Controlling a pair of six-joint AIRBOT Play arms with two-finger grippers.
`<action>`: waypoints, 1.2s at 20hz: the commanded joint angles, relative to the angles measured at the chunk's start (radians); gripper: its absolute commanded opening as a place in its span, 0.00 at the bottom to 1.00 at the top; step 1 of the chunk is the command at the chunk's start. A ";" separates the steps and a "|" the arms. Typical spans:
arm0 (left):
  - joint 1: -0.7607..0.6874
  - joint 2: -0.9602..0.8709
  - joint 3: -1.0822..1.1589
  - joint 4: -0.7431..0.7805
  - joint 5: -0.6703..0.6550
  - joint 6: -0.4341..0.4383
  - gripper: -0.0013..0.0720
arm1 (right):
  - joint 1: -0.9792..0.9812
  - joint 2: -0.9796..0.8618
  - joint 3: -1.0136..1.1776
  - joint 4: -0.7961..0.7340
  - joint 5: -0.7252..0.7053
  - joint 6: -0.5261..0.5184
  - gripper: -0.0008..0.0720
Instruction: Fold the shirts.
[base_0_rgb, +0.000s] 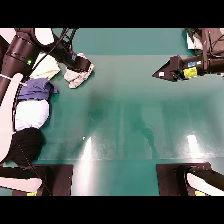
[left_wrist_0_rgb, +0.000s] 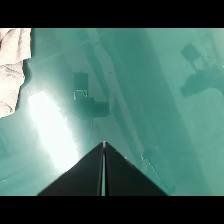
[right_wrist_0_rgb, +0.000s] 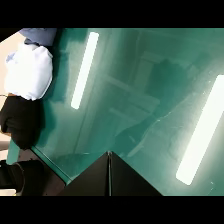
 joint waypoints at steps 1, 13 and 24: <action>0.000 0.000 0.000 0.000 0.001 0.000 0.05 | 0.001 -0.002 0.000 0.000 0.000 0.000 0.03; 0.000 -0.001 0.000 0.000 0.023 0.000 0.05 | 0.001 -0.003 0.001 0.001 0.000 0.001 0.03; 0.003 -0.001 0.000 -0.023 0.169 0.002 0.27 | 0.001 -0.003 0.001 0.008 -0.099 0.001 0.03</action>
